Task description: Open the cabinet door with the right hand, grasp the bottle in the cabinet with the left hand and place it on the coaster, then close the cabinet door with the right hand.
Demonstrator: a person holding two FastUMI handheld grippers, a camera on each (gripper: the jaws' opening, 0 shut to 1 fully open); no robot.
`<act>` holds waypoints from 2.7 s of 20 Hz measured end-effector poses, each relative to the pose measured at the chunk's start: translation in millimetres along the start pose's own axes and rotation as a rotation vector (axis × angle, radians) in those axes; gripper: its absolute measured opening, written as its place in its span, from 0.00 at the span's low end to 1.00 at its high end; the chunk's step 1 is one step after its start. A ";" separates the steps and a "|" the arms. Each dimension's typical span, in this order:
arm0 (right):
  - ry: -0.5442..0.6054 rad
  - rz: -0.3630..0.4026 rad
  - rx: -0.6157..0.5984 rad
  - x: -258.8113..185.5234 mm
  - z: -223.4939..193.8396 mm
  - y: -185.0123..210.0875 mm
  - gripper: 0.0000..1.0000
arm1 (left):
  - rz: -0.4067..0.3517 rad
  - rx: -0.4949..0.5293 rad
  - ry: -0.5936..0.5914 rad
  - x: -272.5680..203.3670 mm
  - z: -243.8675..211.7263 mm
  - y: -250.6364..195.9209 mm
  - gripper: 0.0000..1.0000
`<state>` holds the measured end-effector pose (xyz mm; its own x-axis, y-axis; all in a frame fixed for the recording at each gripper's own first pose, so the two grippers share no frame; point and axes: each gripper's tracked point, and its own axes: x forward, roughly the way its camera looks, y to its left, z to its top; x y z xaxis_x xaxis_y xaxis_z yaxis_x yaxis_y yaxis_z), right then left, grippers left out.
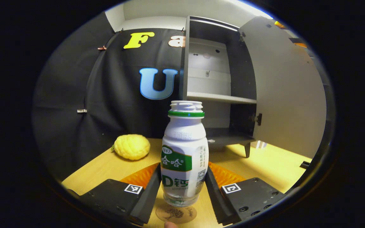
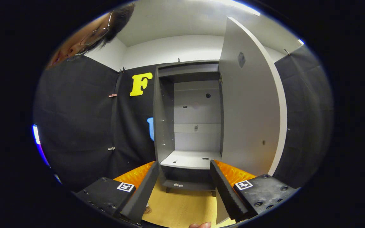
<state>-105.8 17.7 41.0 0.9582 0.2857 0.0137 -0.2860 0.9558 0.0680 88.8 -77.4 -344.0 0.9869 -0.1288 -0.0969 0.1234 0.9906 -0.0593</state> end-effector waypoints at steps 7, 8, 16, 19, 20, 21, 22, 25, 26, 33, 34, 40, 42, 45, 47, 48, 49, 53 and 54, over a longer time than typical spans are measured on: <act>0.061 -0.039 0.081 1.8 -14.1 -10.6 1.00 | -0.011 -0.013 0.005 -5.0 -37.0 3.3 0.77; 0.066 -0.041 0.097 1.0 -14.4 -11.8 0.99 | -0.011 -0.004 0.007 -6.6 -38.9 3.2 0.77; 0.071 -0.053 0.094 -2.8 -18.0 -19.5 0.98 | -0.012 0.011 0.042 -15.9 -46.1 3.6 0.90; 0.070 -0.054 0.090 -8.2 -18.8 -25.8 0.98 | -0.009 0.057 0.063 -22.5 -44.5 2.2 0.96; 0.068 -0.058 0.090 -10.0 -17.6 -28.9 1.00 | -0.004 0.065 0.068 -26.1 -42.2 3.1 0.96; 0.063 -0.060 0.090 -12.7 -16.2 -32.1 1.00 | 0.001 0.070 0.076 -30.8 -41.5 5.4 0.96; 0.056 -0.061 0.089 -15.9 -14.4 -35.3 0.98 | 0.008 0.073 0.083 -35.6 -38.6 6.8 0.96; 0.048 -0.075 0.079 -25.4 -13.6 -49.4 0.98 | 0.044 0.061 0.080 -52.5 -17.0 13.3 0.96; 0.046 -0.081 0.074 -28.4 -13.7 -54.8 0.98 | 0.054 0.054 0.078 -57.3 -6.8 14.4 0.96; 0.019 -0.109 0.081 -55.3 -6.0 -85.7 0.96 | 0.070 -0.007 -0.008 -82.0 123.0 -17.5 0.96; 0.012 -0.115 0.073 -59.2 -4.0 -92.1 1.00 | 0.071 -0.007 -0.022 -80.8 144.7 -22.5 0.96; -0.015 -0.261 0.073 -78.0 6.0 -157.6 0.95 | 0.024 -0.032 -0.035 -55.1 234.2 -63.7 0.94; 0.012 -0.316 0.077 -73.7 2.4 -182.0 0.97 | 0.033 -0.013 -0.043 -50.4 255.7 -69.8 0.95; 0.009 -0.330 0.109 -67.0 6.7 -194.1 0.98 | 0.014 -0.009 -0.074 -46.7 279.5 -81.8 0.94; 0.016 -0.318 0.109 -57.2 7.0 -196.5 0.97 | 0.008 0.002 -0.083 -47.7 285.9 -84.2 0.95; 0.018 -0.303 0.117 -55.0 7.3 -193.1 0.98 | 0.011 0.013 -0.080 -47.3 286.8 -84.5 0.95; 0.024 -0.298 0.127 -56.0 5.2 -189.7 1.00 | 0.015 0.022 -0.076 -46.1 285.6 -85.1 0.95; 0.018 -0.302 0.142 -51.2 5.3 -174.9 0.97 | 0.003 0.030 -0.065 -44.3 280.3 -83.8 0.94; 0.019 -0.295 0.140 -49.3 3.9 -164.8 0.97 | 0.003 0.028 -0.063 -44.2 279.9 -80.9 0.95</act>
<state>-105.9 -154.2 33.0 0.9990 0.0005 -0.0456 0.0087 0.9791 0.2030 64.2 -138.8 -56.9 0.9918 -0.1231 -0.0340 0.1221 0.9920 -0.0310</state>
